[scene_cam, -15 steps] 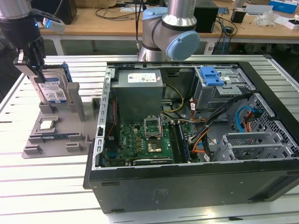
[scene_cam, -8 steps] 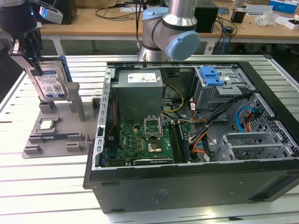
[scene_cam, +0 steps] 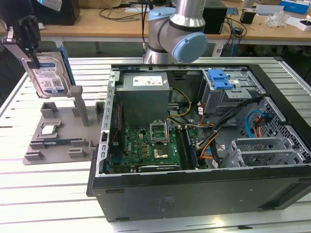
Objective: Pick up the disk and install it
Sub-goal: 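Pick up the disk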
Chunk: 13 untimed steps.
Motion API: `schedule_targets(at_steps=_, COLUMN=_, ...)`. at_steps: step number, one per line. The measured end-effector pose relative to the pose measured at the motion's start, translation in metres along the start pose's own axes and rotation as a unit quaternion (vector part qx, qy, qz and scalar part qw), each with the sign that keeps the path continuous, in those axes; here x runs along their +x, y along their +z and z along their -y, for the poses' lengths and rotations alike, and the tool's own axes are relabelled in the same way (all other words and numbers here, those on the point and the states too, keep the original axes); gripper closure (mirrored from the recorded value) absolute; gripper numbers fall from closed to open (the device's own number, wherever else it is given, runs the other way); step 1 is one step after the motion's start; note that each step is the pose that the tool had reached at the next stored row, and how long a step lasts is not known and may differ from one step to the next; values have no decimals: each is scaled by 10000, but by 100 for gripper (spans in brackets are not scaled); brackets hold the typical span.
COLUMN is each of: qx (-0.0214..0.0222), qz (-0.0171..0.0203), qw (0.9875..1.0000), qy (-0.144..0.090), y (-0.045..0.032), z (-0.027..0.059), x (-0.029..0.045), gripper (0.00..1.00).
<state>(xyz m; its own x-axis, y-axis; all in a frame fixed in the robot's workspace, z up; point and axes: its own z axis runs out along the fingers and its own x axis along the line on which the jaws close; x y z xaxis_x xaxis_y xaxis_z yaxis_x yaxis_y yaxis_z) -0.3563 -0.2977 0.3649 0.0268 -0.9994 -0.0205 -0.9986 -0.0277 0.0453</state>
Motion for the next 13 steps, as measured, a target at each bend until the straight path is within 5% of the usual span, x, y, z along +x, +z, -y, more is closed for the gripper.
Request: schedule_targets(at_steps=13, qx=0, qz=0, qw=10000, qy=0, y=-321, z=-14, x=-35, gripper=63)
